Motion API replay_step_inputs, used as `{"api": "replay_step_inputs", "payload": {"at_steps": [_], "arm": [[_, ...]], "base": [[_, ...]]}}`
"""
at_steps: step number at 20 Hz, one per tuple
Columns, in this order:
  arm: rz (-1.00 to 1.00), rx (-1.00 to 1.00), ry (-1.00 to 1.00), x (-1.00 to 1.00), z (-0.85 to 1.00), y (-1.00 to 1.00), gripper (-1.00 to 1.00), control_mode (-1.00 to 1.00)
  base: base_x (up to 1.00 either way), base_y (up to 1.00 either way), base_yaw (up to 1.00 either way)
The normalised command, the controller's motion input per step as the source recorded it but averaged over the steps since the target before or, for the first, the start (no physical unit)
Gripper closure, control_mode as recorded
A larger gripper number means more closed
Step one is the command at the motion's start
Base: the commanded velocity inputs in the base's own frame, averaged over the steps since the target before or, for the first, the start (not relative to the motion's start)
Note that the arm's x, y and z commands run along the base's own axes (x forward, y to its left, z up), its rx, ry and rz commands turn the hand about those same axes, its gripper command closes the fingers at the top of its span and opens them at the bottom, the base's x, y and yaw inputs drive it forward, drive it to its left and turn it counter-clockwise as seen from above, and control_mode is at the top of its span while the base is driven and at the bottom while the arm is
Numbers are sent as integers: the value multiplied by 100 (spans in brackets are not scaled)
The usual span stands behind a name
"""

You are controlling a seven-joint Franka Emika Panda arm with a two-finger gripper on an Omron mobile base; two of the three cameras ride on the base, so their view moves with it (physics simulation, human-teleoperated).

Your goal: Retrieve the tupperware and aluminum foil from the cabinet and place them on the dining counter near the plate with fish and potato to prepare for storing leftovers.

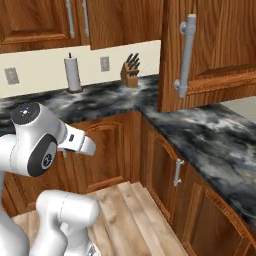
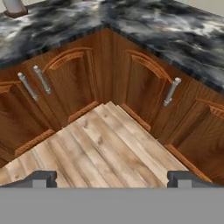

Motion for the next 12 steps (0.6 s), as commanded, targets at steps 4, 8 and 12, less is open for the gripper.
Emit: {"api": "replay_step_inputs", "payload": {"at_steps": [4, 8, 12], "arm": [[0, 0, 0, 0, 0, 0, -100, 100], [0, 0, 0, 0, 0, 0, -100, 100], [0, 0, 0, 0, 0, 0, -100, 100]], "base": [[100, 59, -56], [87, 49, -59], [39, 19, -58]]}}
